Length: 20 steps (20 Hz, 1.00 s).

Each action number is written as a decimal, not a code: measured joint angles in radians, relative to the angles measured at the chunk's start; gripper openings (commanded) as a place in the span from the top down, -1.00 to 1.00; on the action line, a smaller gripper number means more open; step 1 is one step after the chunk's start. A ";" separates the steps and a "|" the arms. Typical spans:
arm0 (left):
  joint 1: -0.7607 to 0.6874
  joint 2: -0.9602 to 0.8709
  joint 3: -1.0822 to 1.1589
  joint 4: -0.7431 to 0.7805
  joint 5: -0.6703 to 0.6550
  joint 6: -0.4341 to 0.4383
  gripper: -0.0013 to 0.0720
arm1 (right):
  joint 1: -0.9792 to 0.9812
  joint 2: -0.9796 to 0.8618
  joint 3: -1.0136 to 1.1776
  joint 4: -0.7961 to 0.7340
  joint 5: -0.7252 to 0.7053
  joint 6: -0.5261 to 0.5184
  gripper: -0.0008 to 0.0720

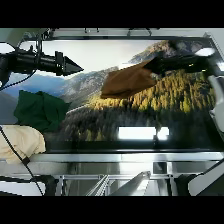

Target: Fold the shirts.

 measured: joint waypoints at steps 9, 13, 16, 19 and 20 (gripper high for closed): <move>-0.071 0.000 0.000 0.005 -0.028 0.000 0.95 | -0.669 0.281 0.018 -0.232 0.003 0.344 0.92; -0.130 0.000 0.000 0.009 -0.035 0.000 0.95 | -0.895 0.300 0.023 -0.247 0.066 0.405 0.92; -0.166 0.000 0.000 0.011 -0.035 0.001 0.95 | -1.014 0.305 0.025 -0.252 0.128 0.431 0.92; -0.185 0.000 0.000 0.011 -0.035 0.001 0.95 | -1.103 0.306 0.026 -0.266 0.212 0.449 0.92; -0.187 0.000 0.000 0.011 -0.035 0.001 0.95 | -1.127 0.306 0.027 -0.290 0.253 0.459 0.92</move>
